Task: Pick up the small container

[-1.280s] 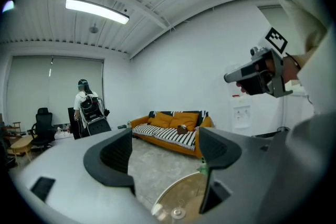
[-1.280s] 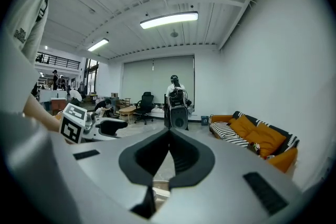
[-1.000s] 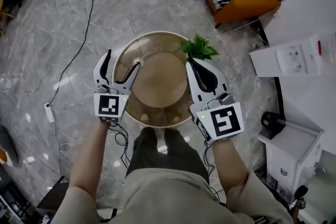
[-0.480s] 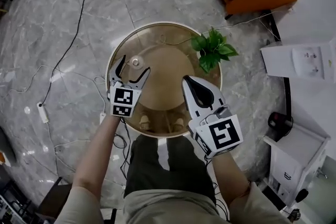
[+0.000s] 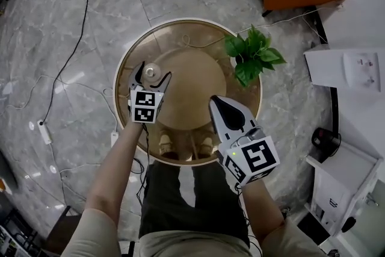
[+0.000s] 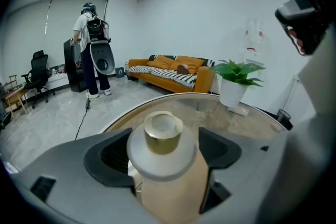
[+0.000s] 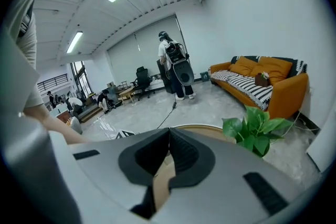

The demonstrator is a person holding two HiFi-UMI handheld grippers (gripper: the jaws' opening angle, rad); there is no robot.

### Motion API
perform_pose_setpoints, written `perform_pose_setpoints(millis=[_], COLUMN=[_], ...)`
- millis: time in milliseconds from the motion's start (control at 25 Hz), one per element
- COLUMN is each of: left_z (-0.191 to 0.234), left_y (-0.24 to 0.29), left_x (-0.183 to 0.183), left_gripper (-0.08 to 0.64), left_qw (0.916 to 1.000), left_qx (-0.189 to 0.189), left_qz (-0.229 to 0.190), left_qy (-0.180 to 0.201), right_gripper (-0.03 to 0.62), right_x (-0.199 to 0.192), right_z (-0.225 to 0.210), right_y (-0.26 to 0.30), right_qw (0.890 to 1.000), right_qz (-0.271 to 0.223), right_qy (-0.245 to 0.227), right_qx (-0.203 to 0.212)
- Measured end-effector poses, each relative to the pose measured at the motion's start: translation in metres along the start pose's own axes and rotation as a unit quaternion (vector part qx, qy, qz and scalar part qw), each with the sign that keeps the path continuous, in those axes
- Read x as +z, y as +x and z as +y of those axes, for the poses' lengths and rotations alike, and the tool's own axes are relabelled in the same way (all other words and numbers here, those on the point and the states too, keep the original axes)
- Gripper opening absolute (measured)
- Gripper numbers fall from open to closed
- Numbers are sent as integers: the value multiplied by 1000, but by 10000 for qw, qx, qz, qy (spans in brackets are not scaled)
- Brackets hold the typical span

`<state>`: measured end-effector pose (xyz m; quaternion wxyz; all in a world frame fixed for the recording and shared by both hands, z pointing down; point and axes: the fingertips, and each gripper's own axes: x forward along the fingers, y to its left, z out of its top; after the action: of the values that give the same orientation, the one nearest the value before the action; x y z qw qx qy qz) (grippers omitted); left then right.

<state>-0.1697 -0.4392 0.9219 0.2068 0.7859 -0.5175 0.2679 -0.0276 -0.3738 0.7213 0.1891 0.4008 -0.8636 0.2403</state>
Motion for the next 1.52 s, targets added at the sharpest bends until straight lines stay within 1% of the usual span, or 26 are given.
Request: perform_pose_setpoints(millis=[120, 160, 240, 360, 480, 560, 640, 720, 840, 1040, 1200, 1400, 1520], left_z=[4, 5, 5, 5, -3, -10, -18, -27, -40, -57, -71, -96, -114], left_y=[6, 6, 5, 1, -13, -32, -57, -86, -133, -219, -287, -370, -414], left_x=[-4, -4, -5, -6, 9, 29, 57, 89, 140, 223, 281, 329, 350], left_gripper=[367, 336, 336, 336, 336, 336, 336, 336, 336, 336, 336, 336, 336], left_qw=[9999, 9998, 9999, 9999, 9997, 9995, 9987, 9974, 9955, 9932, 9900, 9870, 9826], left_qx=[155, 173, 120, -15, -146, -273, -392, -521, -689, -661, -642, -640, -708], left_qz=[-26, -39, -9, 162, 158, 33, -115, -252, -435, -737, -997, -1179, -1403], left_qy=[38, 43, 41, 40, 86, 153, 303, 421, 491, 607, 764, 889, 990], right_gripper=[-5, -5, -5, -5, -5, -5, -5, -5, -5, -5, -5, -5, -5], right_x=[-7, -9, -10, -8, -1, 10, 28, 51, 89, 153, 195, 238, 259], right_z=[-6, -7, -7, -9, -12, -11, -8, -4, 5, 29, 50, 82, 95], right_y=[1, 0, -2, -6, -17, -28, -42, -60, -91, -155, -208, -273, -307], right_qw=[9999, 9999, 9998, 9998, 9998, 9997, 9997, 9995, 9988, 9958, 9915, 9860, 9817], right_qz=[101, 137, 168, 152, 111, 72, -3, -107, -282, -601, -904, -1222, -1459], right_qy=[11, -9, -49, -66, -35, -38, -66, -112, -218, -532, -773, -978, -1051], right_qx=[-31, -36, -39, -84, -181, -223, -248, -273, -330, -450, -526, -572, -621])
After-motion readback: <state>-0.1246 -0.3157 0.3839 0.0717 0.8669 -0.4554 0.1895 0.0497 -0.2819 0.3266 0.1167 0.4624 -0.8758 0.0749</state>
